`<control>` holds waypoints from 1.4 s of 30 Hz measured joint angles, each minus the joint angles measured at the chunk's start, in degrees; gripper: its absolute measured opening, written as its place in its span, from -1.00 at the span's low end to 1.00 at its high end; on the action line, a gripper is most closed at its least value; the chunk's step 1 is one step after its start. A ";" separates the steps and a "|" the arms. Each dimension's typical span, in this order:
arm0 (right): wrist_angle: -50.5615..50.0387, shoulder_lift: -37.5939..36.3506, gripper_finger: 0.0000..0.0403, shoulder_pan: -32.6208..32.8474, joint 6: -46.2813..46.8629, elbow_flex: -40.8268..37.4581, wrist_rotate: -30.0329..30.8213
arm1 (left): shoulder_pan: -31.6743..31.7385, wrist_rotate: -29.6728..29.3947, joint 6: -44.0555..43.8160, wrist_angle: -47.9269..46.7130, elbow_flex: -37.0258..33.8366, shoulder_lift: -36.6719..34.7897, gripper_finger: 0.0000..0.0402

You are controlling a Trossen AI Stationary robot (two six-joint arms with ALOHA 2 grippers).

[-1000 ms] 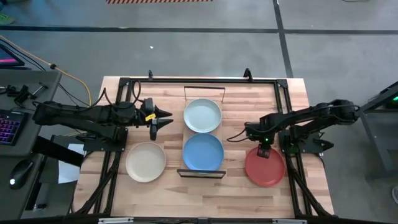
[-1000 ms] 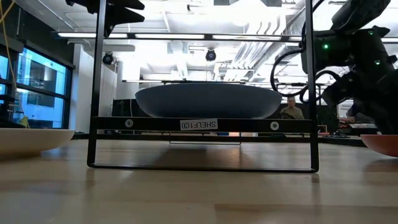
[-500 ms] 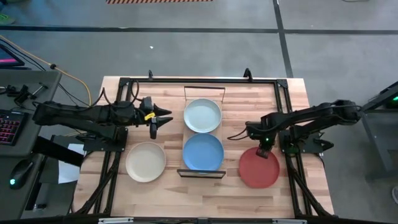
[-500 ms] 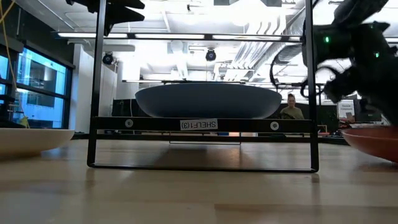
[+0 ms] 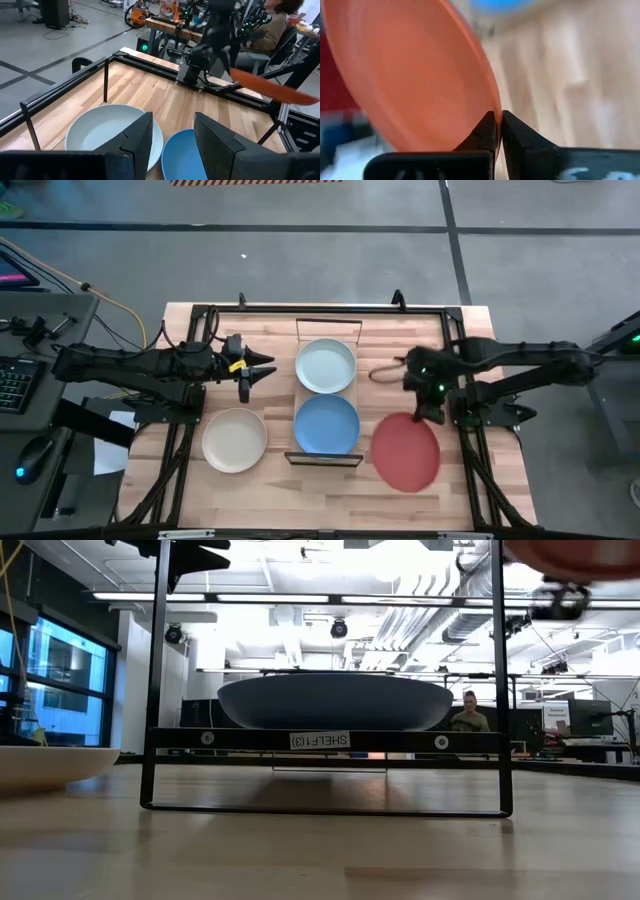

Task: Place and stack plates onto a shelf
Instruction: Stack the orange plate on top of the white plate on the shelf

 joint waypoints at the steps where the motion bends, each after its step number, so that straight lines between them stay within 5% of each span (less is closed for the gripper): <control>1: 1.22 0.06 -1.00 -0.83 2.17 1.47 2.41 | 0.00 -0.44 0.01 -0.02 0.00 0.00 -0.34; 6: 14.45 0.93 -1.00 -6.72 13.65 4.17 13.81 | 0.00 -2.43 -0.04 0.01 0.00 0.00 -0.34; 13: 27.78 3.46 -1.00 -13.60 26.11 -3.04 23.39 | 0.00 -2.50 -0.07 0.23 0.00 0.00 -0.34; 18: 40.34 7.27 -1.00 -13.30 38.42 -10.53 24.37 | 0.00 -2.52 -0.07 0.22 0.00 0.00 -0.34; 25: 53.03 13.07 -1.00 -10.32 51.63 -15.01 33.63 | 0.00 -2.52 -0.04 0.22 0.00 0.00 -0.34; 42: 59.41 20.96 -1.00 -9.50 57.77 -15.01 36.04 | 0.00 -2.74 0.46 0.20 0.00 0.00 -0.34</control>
